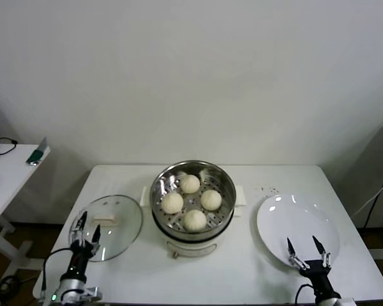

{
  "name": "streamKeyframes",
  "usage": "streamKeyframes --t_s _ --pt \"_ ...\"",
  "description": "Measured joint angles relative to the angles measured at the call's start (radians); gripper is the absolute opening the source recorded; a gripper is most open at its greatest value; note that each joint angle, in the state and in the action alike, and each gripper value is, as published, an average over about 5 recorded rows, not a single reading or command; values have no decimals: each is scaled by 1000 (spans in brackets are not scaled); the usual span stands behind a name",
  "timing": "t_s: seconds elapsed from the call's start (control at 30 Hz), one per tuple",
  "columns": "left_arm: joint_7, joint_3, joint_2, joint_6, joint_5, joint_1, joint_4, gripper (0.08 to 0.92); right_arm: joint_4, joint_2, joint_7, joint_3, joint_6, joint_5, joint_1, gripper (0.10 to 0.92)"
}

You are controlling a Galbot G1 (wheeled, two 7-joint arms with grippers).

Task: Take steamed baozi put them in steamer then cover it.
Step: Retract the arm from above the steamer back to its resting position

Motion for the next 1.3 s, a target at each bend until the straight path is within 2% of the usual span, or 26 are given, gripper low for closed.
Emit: streamKeyframes --t_s 0.5,0.9,1.3 --pt "-27 26 9 35 203 -146 219 823 45 59 -8 28 12 -27 -49 823" --pt "-9 57 14 63 234 -235 286 807 54 73 -8 43 13 -39 -59 823" --pt "21 67 5 80 254 -271 340 480 53 84 -6 45 17 -46 -56 823"
